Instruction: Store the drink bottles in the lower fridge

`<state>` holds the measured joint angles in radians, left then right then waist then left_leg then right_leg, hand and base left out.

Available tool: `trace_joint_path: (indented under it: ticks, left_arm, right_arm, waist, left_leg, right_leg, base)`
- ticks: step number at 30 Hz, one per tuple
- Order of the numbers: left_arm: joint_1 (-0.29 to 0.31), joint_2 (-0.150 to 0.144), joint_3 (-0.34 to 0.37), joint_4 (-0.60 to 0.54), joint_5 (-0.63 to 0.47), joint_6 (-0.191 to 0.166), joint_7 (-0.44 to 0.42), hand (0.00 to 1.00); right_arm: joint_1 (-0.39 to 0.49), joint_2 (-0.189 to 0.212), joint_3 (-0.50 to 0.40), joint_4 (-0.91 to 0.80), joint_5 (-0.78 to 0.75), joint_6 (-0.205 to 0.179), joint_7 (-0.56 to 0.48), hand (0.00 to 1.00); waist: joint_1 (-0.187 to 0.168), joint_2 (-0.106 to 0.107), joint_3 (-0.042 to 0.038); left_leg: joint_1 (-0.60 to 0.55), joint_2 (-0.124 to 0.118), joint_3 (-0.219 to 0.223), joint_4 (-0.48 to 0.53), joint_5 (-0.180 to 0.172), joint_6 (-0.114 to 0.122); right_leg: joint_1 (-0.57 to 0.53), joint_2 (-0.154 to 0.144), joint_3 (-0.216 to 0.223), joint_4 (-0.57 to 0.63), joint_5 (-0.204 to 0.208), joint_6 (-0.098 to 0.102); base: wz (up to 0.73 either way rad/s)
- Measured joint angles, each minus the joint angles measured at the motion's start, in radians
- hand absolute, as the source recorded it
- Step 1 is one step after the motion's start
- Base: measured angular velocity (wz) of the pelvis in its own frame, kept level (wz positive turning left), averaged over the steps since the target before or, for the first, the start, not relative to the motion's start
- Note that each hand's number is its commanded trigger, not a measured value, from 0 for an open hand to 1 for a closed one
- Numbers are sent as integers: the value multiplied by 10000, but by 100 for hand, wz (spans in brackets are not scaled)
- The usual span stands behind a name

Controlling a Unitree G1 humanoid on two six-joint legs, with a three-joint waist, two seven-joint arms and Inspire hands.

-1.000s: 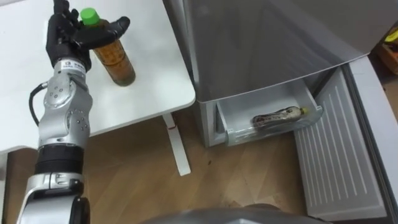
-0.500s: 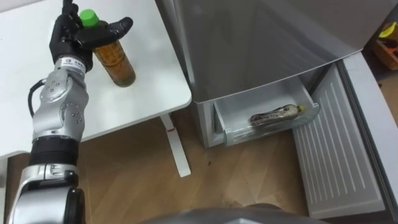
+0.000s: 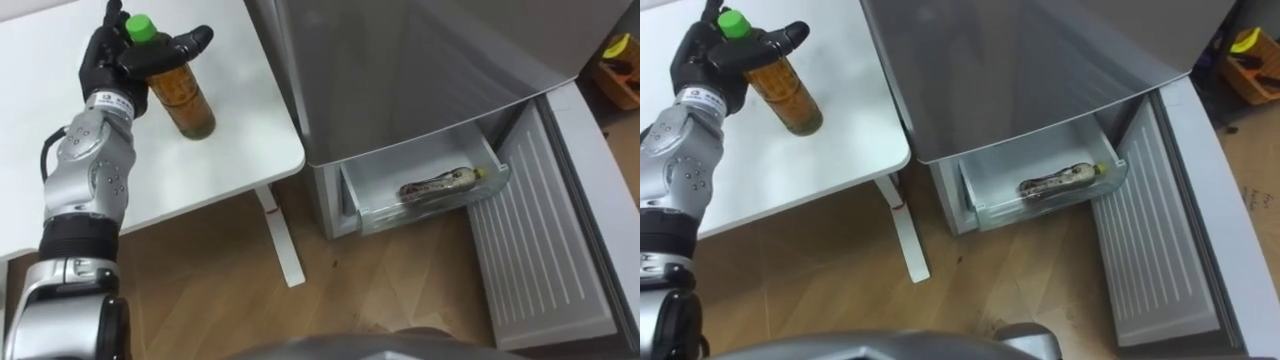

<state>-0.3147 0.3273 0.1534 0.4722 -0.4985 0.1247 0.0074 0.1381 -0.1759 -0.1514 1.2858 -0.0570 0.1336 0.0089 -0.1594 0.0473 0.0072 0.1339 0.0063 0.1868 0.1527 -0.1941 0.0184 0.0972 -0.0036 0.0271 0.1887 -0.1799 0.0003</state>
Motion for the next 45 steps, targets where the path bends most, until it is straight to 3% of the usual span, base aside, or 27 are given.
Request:
trace_joint_path:
  ticks: [8, 24, 37, 45]
  left_arm:
    - [-35, 0, -7, 216, -11, -37, 0, 0]
    - [-361, 2, -23, 694, -23, -87, 24, 0]
    - [-366, 0, -105, 612, -2187, -77, 2, 0]
    - [-366, -1, -51, 586, -2168, -75, -145, 0]
  right_arm:
    - [-38, -46, 11, -12, -36, 130, -80, 0]
    - [-214, -174, 20, -62, -105, 115, -404, 0]
    - [-210, -171, 93, -48, -279, 149, -339, 0]
    - [-171, -157, 94, -131, -847, 225, -66, 0]
  waist:
    - [-8, -2, 22]
    - [-39, 77, -28]
    - [-39, -36, -58]
    - [26, -86, -85]
  left_leg:
    - [3, 4, -1, -18, -2, -3]
    - [-42, 2, -4, -10, -1, -4]
    - [-81, 2, -51, 4, 0, -3]
    - [-67, 2, -11, 24, 0, -3]
  right_leg:
    - [-6, 6, -1, -1, -6, -9]
    - [-24, 2, -3, -11, -14, -20]
    - [-91, -6, -9, -12, -14, -20]
    - [-108, -3, 35, 17, -14, -20]
  base:
    - [0]
    - [0]
    - [0]
    - [-1]
